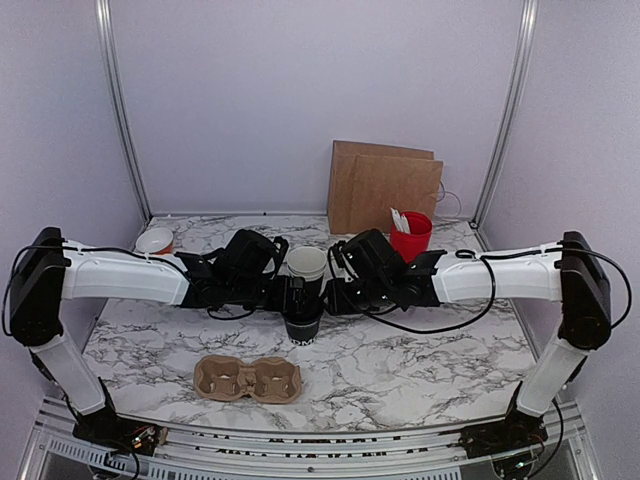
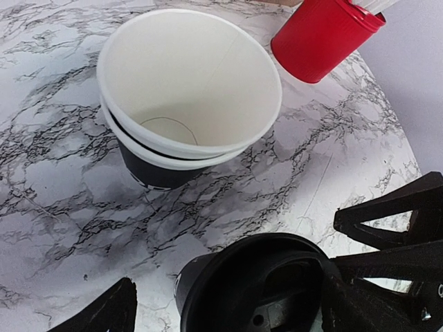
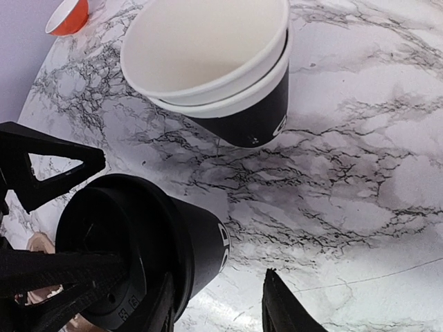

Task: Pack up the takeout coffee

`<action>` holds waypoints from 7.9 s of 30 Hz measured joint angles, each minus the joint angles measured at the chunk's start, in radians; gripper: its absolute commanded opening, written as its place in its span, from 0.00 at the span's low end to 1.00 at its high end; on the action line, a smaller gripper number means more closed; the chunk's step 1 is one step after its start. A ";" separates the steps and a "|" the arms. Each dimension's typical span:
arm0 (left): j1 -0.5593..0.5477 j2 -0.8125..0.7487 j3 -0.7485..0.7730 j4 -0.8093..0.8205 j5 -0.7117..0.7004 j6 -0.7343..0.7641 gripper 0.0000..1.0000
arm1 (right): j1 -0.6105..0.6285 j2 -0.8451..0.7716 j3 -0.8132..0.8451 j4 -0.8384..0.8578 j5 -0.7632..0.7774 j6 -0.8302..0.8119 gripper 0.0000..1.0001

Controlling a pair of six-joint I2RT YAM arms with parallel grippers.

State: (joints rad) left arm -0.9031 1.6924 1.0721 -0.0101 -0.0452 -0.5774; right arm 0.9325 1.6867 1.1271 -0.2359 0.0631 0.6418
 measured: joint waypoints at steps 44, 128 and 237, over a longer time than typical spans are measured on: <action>0.009 -0.053 -0.034 -0.044 -0.042 -0.016 0.93 | -0.016 0.056 0.141 -0.137 -0.055 -0.124 0.40; 0.004 -0.174 -0.212 0.079 0.050 -0.251 0.93 | -0.005 0.040 0.192 -0.166 -0.002 -0.204 0.38; -0.037 -0.137 -0.152 0.010 -0.098 -0.167 0.91 | 0.045 0.006 -0.138 -0.051 -0.032 -0.100 0.37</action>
State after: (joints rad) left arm -0.9401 1.5555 0.9199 -0.0006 -0.1429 -0.7441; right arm 0.9779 1.6928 0.9894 -0.2867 0.0315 0.5419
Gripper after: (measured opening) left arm 0.913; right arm 0.371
